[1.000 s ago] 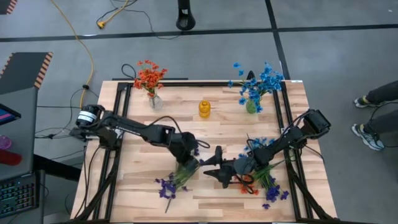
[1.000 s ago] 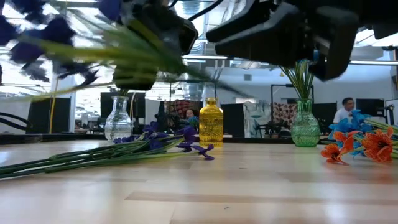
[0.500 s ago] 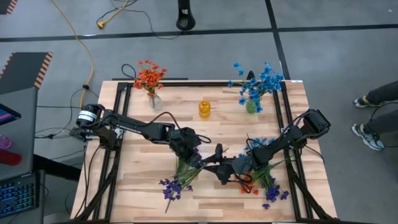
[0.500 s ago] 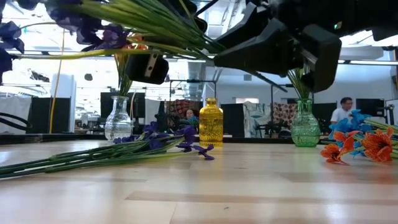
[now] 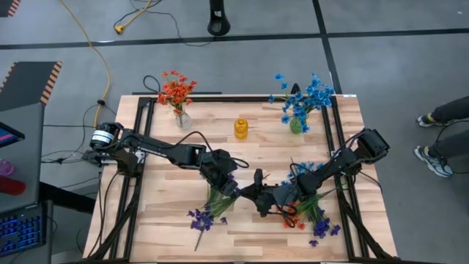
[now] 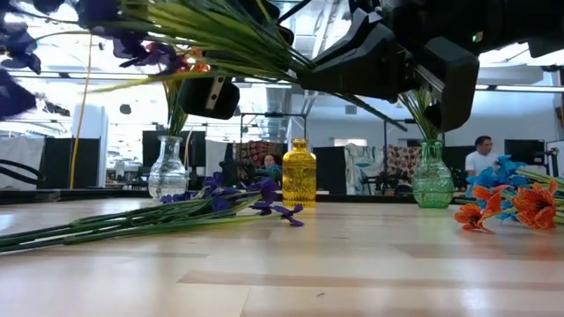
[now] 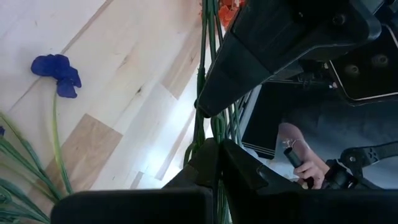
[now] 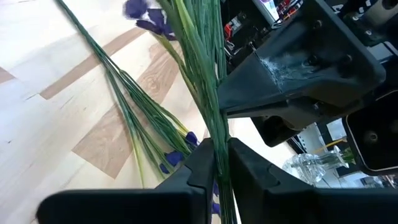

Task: Sort flowers into vase by color
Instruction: Put the purple bottom left flower into the orange vase

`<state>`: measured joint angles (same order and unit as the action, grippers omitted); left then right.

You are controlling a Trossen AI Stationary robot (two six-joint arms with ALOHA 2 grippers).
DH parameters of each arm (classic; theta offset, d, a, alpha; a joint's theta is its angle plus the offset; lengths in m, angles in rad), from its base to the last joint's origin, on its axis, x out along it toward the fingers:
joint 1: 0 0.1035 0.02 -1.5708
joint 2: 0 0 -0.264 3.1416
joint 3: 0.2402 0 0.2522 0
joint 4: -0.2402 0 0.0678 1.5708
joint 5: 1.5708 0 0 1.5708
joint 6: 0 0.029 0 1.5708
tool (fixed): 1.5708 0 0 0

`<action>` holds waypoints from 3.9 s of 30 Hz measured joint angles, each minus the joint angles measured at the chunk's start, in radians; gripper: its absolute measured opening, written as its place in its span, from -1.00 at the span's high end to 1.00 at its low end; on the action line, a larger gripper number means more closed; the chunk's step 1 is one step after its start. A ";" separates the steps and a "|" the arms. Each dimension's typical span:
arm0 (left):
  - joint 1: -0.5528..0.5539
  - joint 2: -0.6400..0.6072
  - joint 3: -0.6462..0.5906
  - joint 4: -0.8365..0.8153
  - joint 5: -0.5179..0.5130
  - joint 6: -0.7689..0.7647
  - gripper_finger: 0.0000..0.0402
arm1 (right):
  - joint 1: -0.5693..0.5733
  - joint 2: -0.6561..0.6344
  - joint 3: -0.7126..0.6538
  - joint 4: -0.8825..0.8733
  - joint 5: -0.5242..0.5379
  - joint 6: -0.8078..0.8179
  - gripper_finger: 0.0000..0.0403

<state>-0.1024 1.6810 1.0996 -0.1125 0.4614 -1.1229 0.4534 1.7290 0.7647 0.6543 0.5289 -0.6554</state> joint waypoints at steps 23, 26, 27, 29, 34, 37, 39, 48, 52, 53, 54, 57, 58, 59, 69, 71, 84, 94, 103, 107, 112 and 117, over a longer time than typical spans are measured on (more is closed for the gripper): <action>0.022 0.000 0.000 0.120 0.035 0.555 0.24 | 0.032 -0.058 -0.003 -0.015 0.009 0.080 0.85; 0.037 -0.002 0.000 0.152 0.046 0.662 0.20 | 0.031 -0.102 -0.003 -0.053 0.015 0.103 0.85; 0.042 -0.008 0.000 0.154 0.048 0.691 0.20 | 0.030 -0.117 -0.003 -0.072 0.016 0.122 0.85; 0.057 -0.017 0.000 0.157 0.048 0.748 0.20 | 0.025 -0.152 -0.003 -0.118 0.024 0.149 0.85; 0.106 -0.087 0.001 0.126 0.024 0.852 0.19 | 0.005 -0.217 0.002 -0.206 0.038 0.220 0.85; 0.144 -0.152 0.001 0.097 0.008 0.897 0.19 | -0.007 -0.237 0.003 -0.217 0.040 0.242 0.85; 0.170 -0.210 0.001 0.059 -0.024 0.935 0.19 | -0.014 -0.239 0.001 -0.214 0.043 0.249 0.85; 0.238 -0.462 0.000 -0.161 -0.252 1.149 0.19 | -0.077 -0.245 0.001 -0.201 0.072 0.342 0.85; 0.238 -0.557 -0.032 -0.191 -0.315 1.204 0.19 | -0.125 -0.246 0.001 -0.172 0.077 0.344 0.85; 0.239 -0.584 -0.044 -0.185 -0.332 1.213 0.19 | -0.138 -0.246 0.001 -0.153 0.076 0.344 0.85; 0.239 -0.612 -0.059 -0.189 -0.350 1.217 0.19 | -0.152 -0.246 0.001 -0.132 0.076 0.344 0.85; 0.238 -0.693 -0.091 -0.210 -0.410 1.217 0.19 | -0.191 -0.246 0.001 -0.073 0.076 0.344 0.85; 0.238 -0.721 -0.104 -0.225 -0.434 1.217 0.19 | -0.203 -0.246 0.001 -0.056 0.075 0.344 0.85; 0.238 -0.754 -0.116 -0.230 -0.460 1.216 0.19 | -0.215 -0.246 0.001 -0.041 0.073 0.345 0.85; 0.238 -1.021 -0.235 -0.282 -0.626 1.172 0.19 | -0.317 -0.246 0.000 0.113 0.011 0.405 0.85; 0.238 -1.062 -0.280 -0.272 -0.627 1.161 0.19 | -0.333 -0.246 0.000 0.147 0.011 0.404 0.85; 0.238 -1.032 -0.702 0.492 -0.606 1.103 0.19 | -0.433 -0.242 0.000 0.212 -0.165 0.501 0.84; 0.238 -0.656 -0.735 1.037 -0.626 1.126 0.19 | -0.443 -0.242 0.000 0.218 -0.215 0.509 0.84; 0.238 -0.315 -0.678 1.416 -0.657 1.050 0.19 | -0.443 -0.242 0.000 0.224 -0.215 0.509 0.85; 0.232 -0.201 -0.579 1.413 -0.657 1.051 0.19 | -0.443 -0.242 0.000 0.223 -0.215 0.506 0.85; 0.209 -0.104 -0.480 1.414 -0.632 1.106 0.19 | -0.442 -0.242 -0.001 0.223 -0.214 0.489 0.85; 0.196 -0.080 -0.453 1.420 -0.644 1.108 0.19 | -0.442 -0.243 -0.002 0.226 -0.208 0.462 0.85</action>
<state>0.0932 1.6007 0.6468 1.3080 -0.1821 -0.0151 0.0116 1.4857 0.7631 0.8806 0.3208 -0.1937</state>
